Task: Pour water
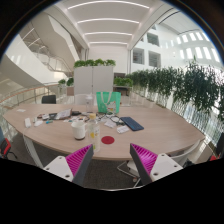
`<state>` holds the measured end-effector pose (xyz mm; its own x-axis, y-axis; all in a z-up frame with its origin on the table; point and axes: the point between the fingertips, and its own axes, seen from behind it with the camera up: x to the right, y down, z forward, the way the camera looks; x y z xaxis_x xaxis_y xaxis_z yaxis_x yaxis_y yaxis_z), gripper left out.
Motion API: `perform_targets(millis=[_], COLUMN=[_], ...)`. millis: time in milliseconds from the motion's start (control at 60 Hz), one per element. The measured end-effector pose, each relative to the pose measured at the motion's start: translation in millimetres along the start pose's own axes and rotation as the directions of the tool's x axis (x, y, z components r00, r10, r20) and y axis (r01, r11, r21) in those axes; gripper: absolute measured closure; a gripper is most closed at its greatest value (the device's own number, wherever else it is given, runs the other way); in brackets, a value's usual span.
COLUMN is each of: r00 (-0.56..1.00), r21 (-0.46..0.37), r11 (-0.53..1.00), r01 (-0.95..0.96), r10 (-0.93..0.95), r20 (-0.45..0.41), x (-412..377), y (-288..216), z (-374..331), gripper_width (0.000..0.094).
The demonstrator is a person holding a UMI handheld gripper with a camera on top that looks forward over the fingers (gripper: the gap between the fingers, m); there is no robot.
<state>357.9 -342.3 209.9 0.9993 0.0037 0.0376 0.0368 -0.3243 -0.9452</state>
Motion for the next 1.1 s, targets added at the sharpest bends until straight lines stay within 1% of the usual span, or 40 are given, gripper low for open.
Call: perform_targets(millis=[117, 217, 267, 333, 433, 500, 533, 567, 583, 600, 617, 633, 667, 700, 717, 750, 800, 833, 883, 900, 917, 933, 950, 967, 1033, 1100], r00=[0.997, 0.989, 0.987, 0.991, 0.997, 0.998, 0.998, 0.998, 0.998, 0.998, 0.998, 0.998, 0.998, 0.999, 0.999, 0.999, 0.997, 0.995, 0.993, 0.991, 0.990, 0.988, 0.989, 0.991, 1.000, 0.990], r21=[0.048, 0.081, 0.099, 0.111, 0.127, 0.152, 0.159, 0.164, 0.163, 0.160, 0.153, 0.154, 0.181, 0.209, 0.218, 0.219, 0.172, 0.136, 0.060, 0.041, 0.021, 0.009, 0.006, 0.005, 0.012, 0.026], r11=[0.999, 0.995, 0.994, 0.993, 0.992, 0.988, 0.986, 0.985, 0.985, 0.986, 0.987, 0.987, 0.982, 0.977, 0.976, 0.975, 0.982, 0.986, 0.991, 0.990, 0.989, 0.988, 0.989, 0.991, 1.000, 0.991], r01=[0.025, 0.053, 0.052, 0.027, -0.010, -0.040, -0.051, -0.056, -0.057, -0.054, -0.051, -0.055, -0.057, -0.040, -0.029, -0.024, -0.077, -0.095, -0.120, -0.133, -0.143, -0.151, -0.149, -0.134, -0.021, 0.132], r10=[-0.028, -0.064, -0.066, -0.042, 0.001, 0.032, 0.044, 0.050, 0.051, 0.049, 0.046, 0.050, 0.056, 0.043, 0.032, 0.029, 0.080, 0.097, 0.120, 0.133, 0.143, 0.151, 0.149, 0.134, 0.022, -0.130], r20=[0.067, 0.130, 0.148, 0.131, 0.073, 0.052, 0.047, 0.042, 0.040, 0.036, 0.036, 0.036, 0.015, -0.011, -0.014, -0.017, -0.012, -0.009, 0.002, 0.007, 0.010, 0.012, 0.011, 0.010, -0.021, -0.058], x=[-56, -95, -107, -110, -103, -99, -102, -102, -102, -102, -104, -103, -100, -98, -99, -105, -104, -105, -103, -101, -97, -93, -88, -82, -54, -43], y=[30, 47, 49, 48, 40, 31, 27, 24, 23, 24, 25, 24, 21, 19, 19, 20, 24, 28, 28, 32, 28, 25, 19, 12, -20, -50], z=[41, 100, 130, 172, 228, 263, 269, 280, 285, 290, 297, 299, 301, 303, 304, 309, 314, 315, 317, 318, 316, 315, 314, 313, 313, 310], gripper_width=[0.0109, 0.0107, 0.0115, 0.0112, 0.0112, 0.0112, 0.0119, 0.0151, 0.0193, 0.0275, 0.0408, 0.0433, 0.0434, 0.0461, 0.0477, 0.0480, 0.0505, 0.0543, 0.0573, 0.0599, 0.0599, 0.0617, 0.0598, 0.0619, 0.0621, 0.0621])
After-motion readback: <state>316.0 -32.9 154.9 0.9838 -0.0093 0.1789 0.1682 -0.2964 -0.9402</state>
